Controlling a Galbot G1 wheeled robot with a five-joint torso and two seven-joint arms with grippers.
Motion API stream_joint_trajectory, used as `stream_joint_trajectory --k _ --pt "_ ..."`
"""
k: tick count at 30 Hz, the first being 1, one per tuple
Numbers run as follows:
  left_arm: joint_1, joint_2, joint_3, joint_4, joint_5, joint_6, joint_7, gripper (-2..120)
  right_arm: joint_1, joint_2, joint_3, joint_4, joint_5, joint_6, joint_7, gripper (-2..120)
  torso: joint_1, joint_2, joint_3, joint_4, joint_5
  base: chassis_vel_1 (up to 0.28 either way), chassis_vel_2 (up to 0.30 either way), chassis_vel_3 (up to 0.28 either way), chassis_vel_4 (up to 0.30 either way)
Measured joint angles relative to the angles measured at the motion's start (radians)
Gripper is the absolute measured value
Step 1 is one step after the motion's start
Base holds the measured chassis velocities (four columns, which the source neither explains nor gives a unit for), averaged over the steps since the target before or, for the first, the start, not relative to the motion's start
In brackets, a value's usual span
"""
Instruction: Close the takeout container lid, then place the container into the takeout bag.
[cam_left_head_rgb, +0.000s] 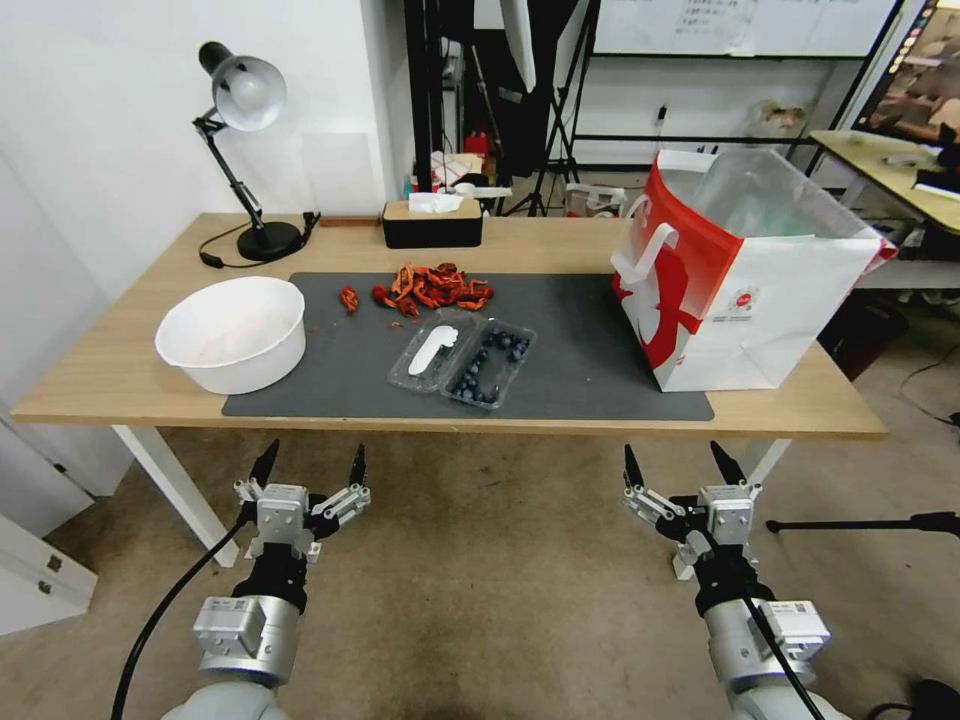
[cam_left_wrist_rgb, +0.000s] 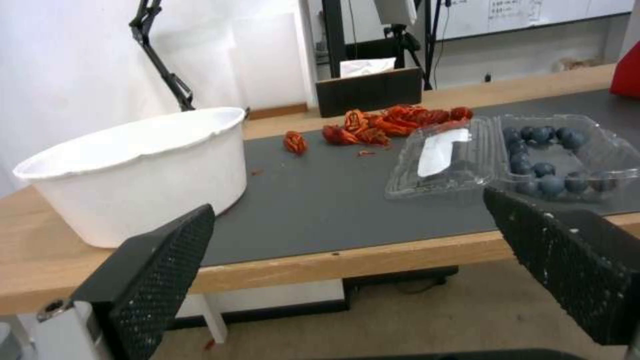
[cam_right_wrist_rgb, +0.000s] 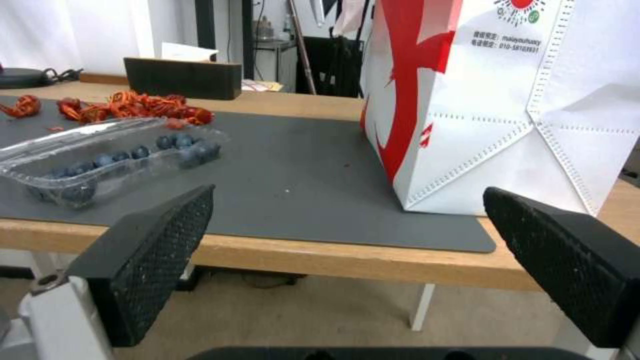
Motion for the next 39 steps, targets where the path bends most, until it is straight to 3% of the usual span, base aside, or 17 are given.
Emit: stream_joint_trajectory --k 14,16,17,19,22,23,26,27,30,39 --pt "0.000 0.001 0.001 0.000 -0.001 0.000 -0.001 100 -0.003 0.002 0.005 0.005 -0.005 -0.004 -0.010 100 0.000 0.000 0.000 0.0003 0.0005 0.000 0.000 0.000 0.000" --pt "-0.001 0.003 0.001 0.000 -0.004 0.000 -0.004 100 -0.018 0.018 0.020 0.030 -0.015 -0.013 -0.032 100 0.000 0.000 0.000 0.0009 0.0006 0.000 0.000 0.000 0.000" --pt "-0.002 0.007 0.005 -0.001 -0.008 0.001 -0.007 100 -0.040 0.049 0.032 0.062 -0.027 -0.021 -0.053 100 0.000 0.000 0.000 -0.0007 -0.0009 0.000 0.000 0.000 0.000" --pt "-0.004 0.017 0.011 -0.003 -0.022 0.004 -0.021 100 -0.049 0.061 0.037 0.070 -0.031 -0.025 -0.060 100 0.000 0.000 0.000 -0.0004 -0.0004 0.000 0.000 0.000 0.000" --pt "-0.030 0.097 0.067 -0.027 -0.124 0.032 -0.116 100 -0.053 0.072 0.042 0.074 -0.032 -0.022 -0.064 100 0.000 0.000 0.000 0.0000 0.0000 0.000 0.000 0.000 0.000" --pt "-0.030 0.097 0.067 -0.027 -0.124 0.032 -0.116 100 -0.053 0.072 0.042 0.074 -0.032 -0.022 -0.064 100 0.000 0.000 0.000 0.0000 0.0000 0.000 0.000 0.000 0.000" --pt "-0.058 0.187 0.130 -0.052 -0.238 0.063 -0.224 100 -0.055 0.076 0.043 0.077 -0.033 -0.017 -0.064 100 0.000 0.000 0.000 0.0000 -0.0001 0.000 0.000 0.000 0.000" --pt "-0.058 0.187 0.130 -0.052 -0.238 0.063 -0.224 100 -0.055 0.076 0.043 0.077 -0.033 -0.017 -0.064 100 0.000 0.000 0.000 0.0000 -0.0001 0.000 0.000 0.000 0.000" --pt "-0.085 0.279 0.195 -0.078 -0.357 0.091 -0.333 100 -0.055 0.079 0.046 0.083 -0.033 -0.016 -0.064 100 0.000 0.000 0.000 -0.0006 0.0001 0.000 0.000 0.000 0.000" --pt "-0.082 0.293 0.206 -0.075 -0.383 0.067 -0.350 100 -0.057 0.081 0.050 0.086 -0.033 -0.016 -0.066 100 0.000 0.000 0.000 0.0000 0.0000 0.000 0.000 0.000 0.000"
